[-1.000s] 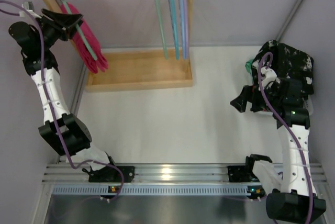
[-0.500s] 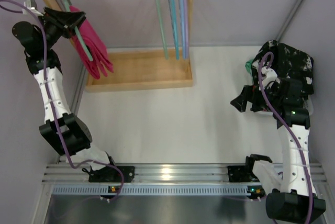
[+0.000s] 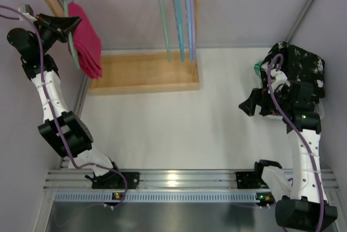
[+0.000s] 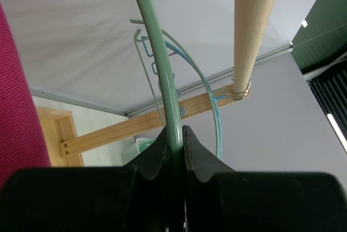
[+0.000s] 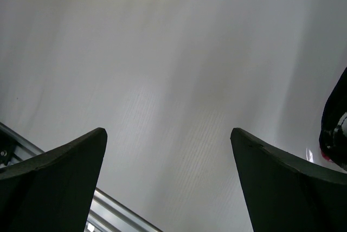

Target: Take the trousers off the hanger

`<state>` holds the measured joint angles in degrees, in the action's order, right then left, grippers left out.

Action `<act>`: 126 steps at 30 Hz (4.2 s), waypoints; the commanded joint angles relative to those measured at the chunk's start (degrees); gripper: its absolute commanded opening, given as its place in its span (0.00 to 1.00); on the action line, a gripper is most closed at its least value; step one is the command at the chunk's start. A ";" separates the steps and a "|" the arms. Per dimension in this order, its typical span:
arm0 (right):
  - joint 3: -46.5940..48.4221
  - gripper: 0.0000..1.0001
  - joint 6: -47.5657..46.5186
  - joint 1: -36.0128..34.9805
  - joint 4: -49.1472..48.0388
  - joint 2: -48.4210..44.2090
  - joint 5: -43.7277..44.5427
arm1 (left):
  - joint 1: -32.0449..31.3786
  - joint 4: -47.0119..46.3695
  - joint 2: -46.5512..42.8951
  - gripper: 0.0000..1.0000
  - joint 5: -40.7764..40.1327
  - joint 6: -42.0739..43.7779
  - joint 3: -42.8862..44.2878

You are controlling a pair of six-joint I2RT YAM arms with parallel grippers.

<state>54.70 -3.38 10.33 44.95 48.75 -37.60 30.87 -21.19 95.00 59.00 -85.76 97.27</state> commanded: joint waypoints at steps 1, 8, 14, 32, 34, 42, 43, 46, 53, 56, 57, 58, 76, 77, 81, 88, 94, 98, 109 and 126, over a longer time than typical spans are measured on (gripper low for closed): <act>-0.56 1.00 0.21 0.83 -3.02 -0.50 -0.98 | -0.72 -15.45 -2.71 0.00 -0.73 -5.28 2.48; 0.50 0.99 -0.05 0.83 -2.94 0.38 -1.42 | -2.48 -25.60 -4.74 0.00 -7.66 -11.17 5.29; 1.90 1.00 -1.45 0.83 -2.33 0.47 -3.17 | -7.12 -28.38 -5.78 0.00 -10.39 -9.00 11.27; 18.87 0.99 -8.33 0.66 -8.98 1.35 -12.31 | -12.85 -28.29 -30.83 0.00 -17.25 -10.48 -22.72; 17.73 0.99 -0.70 0.05 -19.25 0.65 -12.49 | -13.21 -28.12 -32.77 0.00 -17.34 -10.57 -24.75; 22.19 0.99 3.91 -20.93 -33.96 6.24 11.81 | -13.65 -18.74 -42.43 0.00 -23.22 -10.92 -32.58; 23.16 0.99 2.16 -27.05 -34.40 7.49 14.11 | -13.65 -16.97 -42.96 0.00 -23.75 -11.01 -32.76; 25.37 0.99 -0.66 -39.65 -37.73 12.41 23.52 | -13.65 -11.26 -44.02 0.00 -24.81 -12.41 -33.73; 24.16 0.99 -5.23 -62.69 -55.73 24.36 32.41 | -13.56 0.27 -44.37 0.00 -24.81 -17.42 -33.29; 19.58 0.99 -5.76 -68.23 -71.20 27.88 36.01 | -13.56 1.75 -44.47 0.00 -24.02 -19.53 -32.94; 19.14 0.99 -7.07 -70.77 -73.40 30.85 38.81 | -13.56 3.16 -44.29 0.00 -23.94 -20.93 -32.50; 19.39 0.99 -7.43 -71.93 -76.12 32.36 40.14 | -13.65 4.74 -43.94 0.00 -23.50 -21.55 -31.54; 26.16 0.75 -6.38 -83.98 -86.00 48.63 50.96 | -13.65 5.81 -42.97 0.00 -23.14 -23.58 -26.96; 27.29 0.73 -6.12 -84.07 -85.38 49.59 51.31 | -13.56 5.81 -42.97 0.00 -23.14 -23.75 -26.79; 29.06 0.67 -7.43 -83.98 -85.99 51.79 53.34 | -13.65 5.72 -42.62 0.00 -22.88 -24.11 -26.00; 30.47 0.64 -7.87 -84.07 -88.54 53.90 51.32 | -13.65 5.81 -43.32 0.00 -22.97 -23.93 -26.78; 33.02 0.57 -10.07 -83.89 -90.73 56.98 55.71 | -13.65 5.81 -44.11 0.00 -22.70 -23.67 -26.96; 33.63 0.51 -10.69 -83.19 -91.09 58.12 56.50 | -13.91 5.90 -44.90 0.00 -22.26 -23.32 -28.19; 37.67 0.49 -13.32 -82.05 -92.76 62.07 57.20 | -15.32 7.66 -47.45 0.00 -22.53 -21.30 -31.00; 36.26 0.00 -9.81 -78.72 -88.20 52.06 58.08 | -16.37 12.05 -46.75 0.00 -22.44 -16.12 -37.06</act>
<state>88.12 -15.90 -70.91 -39.03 108.44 19.90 15.29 -4.60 49.65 37.45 -105.12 61.28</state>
